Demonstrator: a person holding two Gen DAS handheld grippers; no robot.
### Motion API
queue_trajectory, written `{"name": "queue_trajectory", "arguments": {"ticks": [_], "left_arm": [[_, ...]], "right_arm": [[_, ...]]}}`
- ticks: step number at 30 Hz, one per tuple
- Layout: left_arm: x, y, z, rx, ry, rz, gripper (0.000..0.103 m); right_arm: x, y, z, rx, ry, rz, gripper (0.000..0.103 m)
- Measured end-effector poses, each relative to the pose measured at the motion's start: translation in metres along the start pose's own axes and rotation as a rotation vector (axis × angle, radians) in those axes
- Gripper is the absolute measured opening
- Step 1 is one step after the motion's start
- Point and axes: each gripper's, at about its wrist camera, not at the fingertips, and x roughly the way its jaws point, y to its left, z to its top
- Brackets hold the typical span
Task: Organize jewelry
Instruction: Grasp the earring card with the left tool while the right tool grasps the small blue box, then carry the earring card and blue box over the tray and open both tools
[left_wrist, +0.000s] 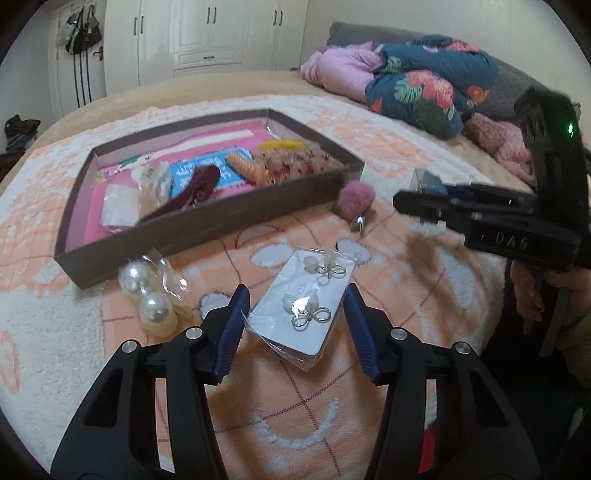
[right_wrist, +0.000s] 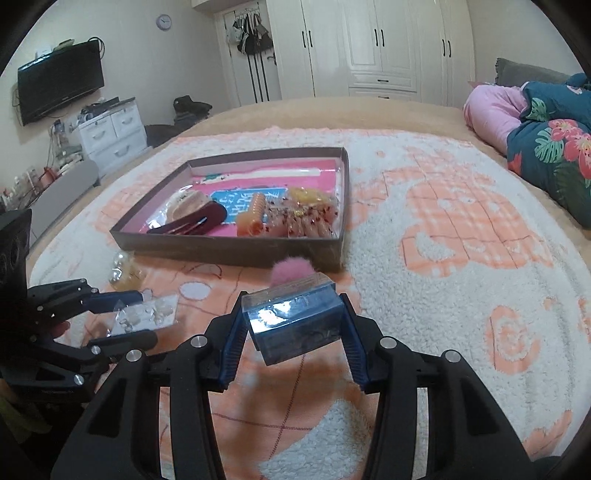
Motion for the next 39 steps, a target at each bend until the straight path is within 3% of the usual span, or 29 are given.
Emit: {"name": "queue_trajectory", "arguments": {"ticks": [8, 19, 27, 39], "left_arm": [[-0.026, 0.017, 0.017, -0.053, -0.093, 0.029, 0.044], [-0.045, 0.055, 0.025, -0.134, -0.162, 0.114, 0.044], [-0.048, 0.078, 0.026, -0.173, -0.184, 0.169, 0.044], [-0.042, 0.104, 0.044, -0.224, -0.203, 0.195, 0.044]], "right_arm": [[-0.005, 0.010, 0.006, -0.025, -0.021, 0.012, 0.045], [0.000, 0.025, 0.019, -0.049, -0.023, 0.035, 0.045], [0.014, 0.041, 0.035, -0.087, -0.022, 0.055, 0.045], [0.034, 0.057, 0.059, -0.125, -0.028, 0.085, 0.045]]}}
